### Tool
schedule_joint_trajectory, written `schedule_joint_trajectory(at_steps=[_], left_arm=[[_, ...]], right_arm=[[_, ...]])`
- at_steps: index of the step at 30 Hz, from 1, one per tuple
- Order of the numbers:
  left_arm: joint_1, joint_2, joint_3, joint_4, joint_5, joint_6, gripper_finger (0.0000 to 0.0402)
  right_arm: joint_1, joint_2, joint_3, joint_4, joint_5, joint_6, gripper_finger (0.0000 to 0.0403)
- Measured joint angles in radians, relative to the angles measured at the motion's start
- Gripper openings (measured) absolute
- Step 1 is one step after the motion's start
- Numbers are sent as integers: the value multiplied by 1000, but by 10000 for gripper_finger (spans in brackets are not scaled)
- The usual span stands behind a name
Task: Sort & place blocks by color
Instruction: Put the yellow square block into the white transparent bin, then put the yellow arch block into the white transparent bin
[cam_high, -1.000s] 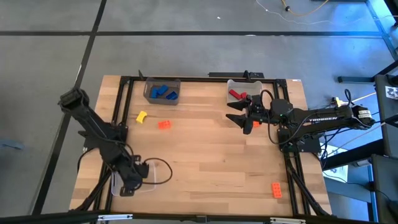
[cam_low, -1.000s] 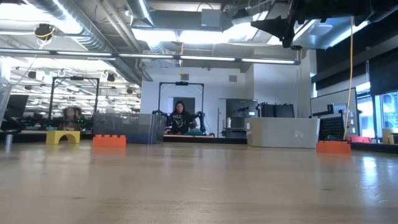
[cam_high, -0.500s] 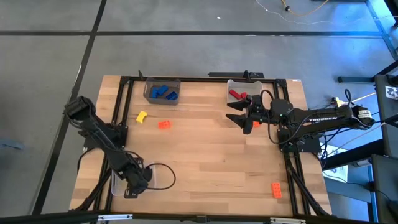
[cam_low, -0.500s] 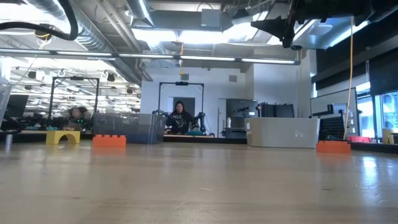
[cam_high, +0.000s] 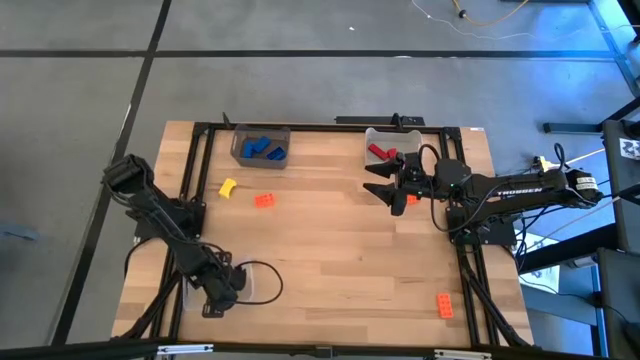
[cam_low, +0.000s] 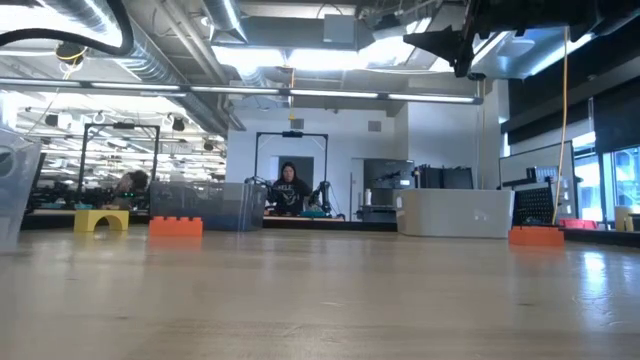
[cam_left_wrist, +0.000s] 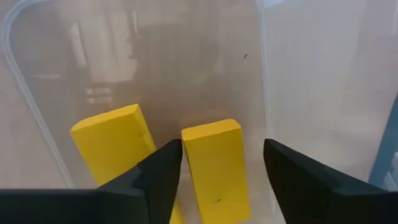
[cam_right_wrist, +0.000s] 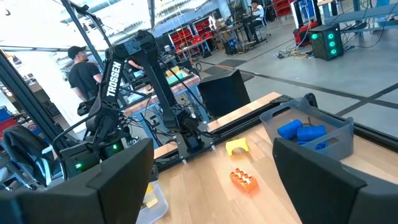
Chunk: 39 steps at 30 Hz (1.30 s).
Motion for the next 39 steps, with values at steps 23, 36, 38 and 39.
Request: schedule_joint_trajectory(at_steps=[23,36,38,39], left_arm=[[211,-456,11,-315,-16,127,239],[771,-526,130,71,-211,717,240],[854,-526,130,196,-152,774,240],[892,-526,126,261,-132,786,240]], right_arm=[[0,0,0,-56,0,-11,329],[0,0,0,-54,79,-38,329],[0,0,0,-53,79,-43,329],[0,0,0,-52,79,-54,329]])
